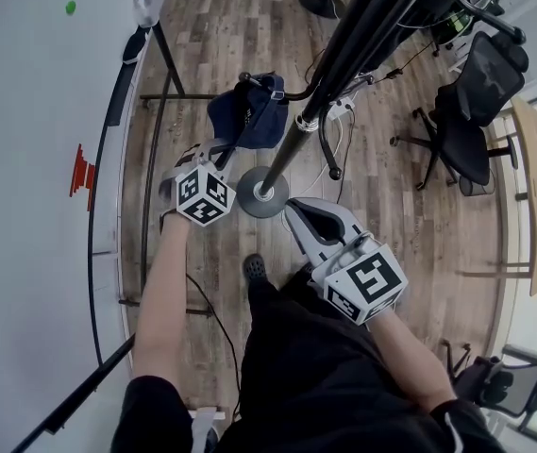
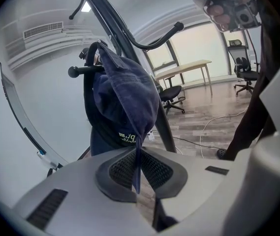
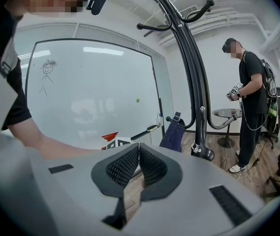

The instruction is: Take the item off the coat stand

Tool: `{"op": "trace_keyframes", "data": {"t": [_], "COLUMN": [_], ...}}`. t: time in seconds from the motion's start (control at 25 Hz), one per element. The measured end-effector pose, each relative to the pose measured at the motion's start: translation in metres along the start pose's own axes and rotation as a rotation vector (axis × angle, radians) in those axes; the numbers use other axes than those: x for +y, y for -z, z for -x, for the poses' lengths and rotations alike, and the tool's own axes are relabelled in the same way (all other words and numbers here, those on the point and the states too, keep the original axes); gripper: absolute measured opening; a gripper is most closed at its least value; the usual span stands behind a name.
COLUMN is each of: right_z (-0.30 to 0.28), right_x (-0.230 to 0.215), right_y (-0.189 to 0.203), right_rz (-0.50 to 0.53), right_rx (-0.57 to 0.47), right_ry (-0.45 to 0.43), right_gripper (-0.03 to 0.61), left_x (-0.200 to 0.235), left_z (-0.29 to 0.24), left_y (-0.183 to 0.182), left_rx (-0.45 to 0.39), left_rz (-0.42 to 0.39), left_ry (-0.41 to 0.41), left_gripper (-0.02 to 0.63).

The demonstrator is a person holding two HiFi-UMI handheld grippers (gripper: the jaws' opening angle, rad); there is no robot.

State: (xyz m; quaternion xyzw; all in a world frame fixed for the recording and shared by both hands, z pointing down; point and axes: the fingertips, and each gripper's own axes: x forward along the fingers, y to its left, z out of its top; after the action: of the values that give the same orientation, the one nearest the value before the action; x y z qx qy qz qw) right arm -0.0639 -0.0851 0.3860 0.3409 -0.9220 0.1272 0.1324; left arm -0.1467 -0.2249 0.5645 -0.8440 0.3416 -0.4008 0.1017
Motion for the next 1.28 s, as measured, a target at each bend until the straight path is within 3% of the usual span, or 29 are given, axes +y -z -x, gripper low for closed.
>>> {"op": "trace_keyframes", "data": {"t": [0.44,0.76,1.28], "right_z": [-0.004,-0.007,-0.005], "right_x": [0.003,0.005,0.009], "right_y": [0.0,-0.004,-0.008], "right_rz": [0.001,0.002,-0.016], "right_rx": [-0.001,-0.009,-0.037], "right_ry": [-0.014,-0.021,-0.038], "right_gripper": [0.032,0.031,0.032], "left_x": [0.02,0.032,0.018], "left_z": [0.009,0.018,0.033], "left_y": [0.018,0.029,0.047], "left_rx": [0.021,0.009,0.06], "left_rz": [0.073,0.18,0.213], "left_ry": [-0.046,-0.091,-0.092], "left_gripper": [0.032,0.032,0.032]}}
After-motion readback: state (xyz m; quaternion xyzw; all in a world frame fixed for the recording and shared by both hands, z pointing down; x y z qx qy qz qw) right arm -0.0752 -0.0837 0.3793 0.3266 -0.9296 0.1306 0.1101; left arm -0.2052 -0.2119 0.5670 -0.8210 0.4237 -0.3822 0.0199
